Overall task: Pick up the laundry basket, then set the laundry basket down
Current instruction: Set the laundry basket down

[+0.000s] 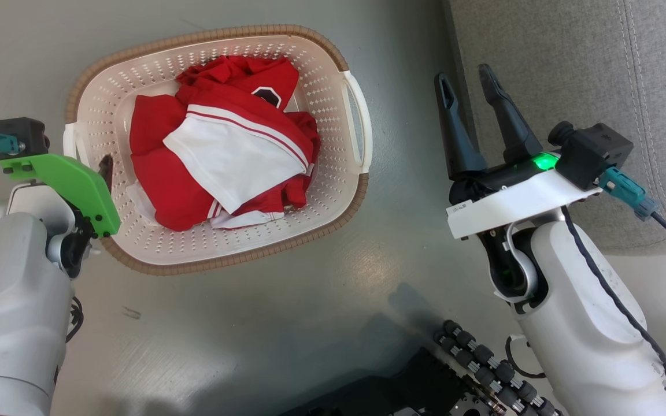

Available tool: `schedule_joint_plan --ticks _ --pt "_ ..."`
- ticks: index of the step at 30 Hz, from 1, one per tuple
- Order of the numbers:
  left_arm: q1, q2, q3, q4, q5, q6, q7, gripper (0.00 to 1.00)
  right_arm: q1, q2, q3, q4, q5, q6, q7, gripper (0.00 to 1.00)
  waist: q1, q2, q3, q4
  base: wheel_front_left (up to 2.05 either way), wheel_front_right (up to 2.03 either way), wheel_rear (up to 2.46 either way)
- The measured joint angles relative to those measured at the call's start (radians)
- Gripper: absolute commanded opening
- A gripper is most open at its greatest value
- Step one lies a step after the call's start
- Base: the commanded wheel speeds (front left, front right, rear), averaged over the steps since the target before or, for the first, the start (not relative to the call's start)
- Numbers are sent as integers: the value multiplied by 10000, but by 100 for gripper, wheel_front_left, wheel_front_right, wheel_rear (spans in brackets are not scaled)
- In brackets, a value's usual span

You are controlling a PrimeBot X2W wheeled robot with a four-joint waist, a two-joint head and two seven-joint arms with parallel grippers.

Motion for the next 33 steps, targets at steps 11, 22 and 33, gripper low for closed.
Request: schedule_joint_plan --ticks 11,22,33 --pt "-261 -2 -341 293 -224 0 497 35 -39 0 61 50 50 -96 0 100 0 0 -115 79 0 0 0" --pt "-328 -142 -541 589 -754 -25 656 0 -50 0 121 176 96 -180 0 100 0 0 -261 94 0 0 0" --pt "-127 -604 102 1181 -1469 15 42 0 -64 0 174 351 192 -182 0 100 -1 0 -699 156 0 0 0"
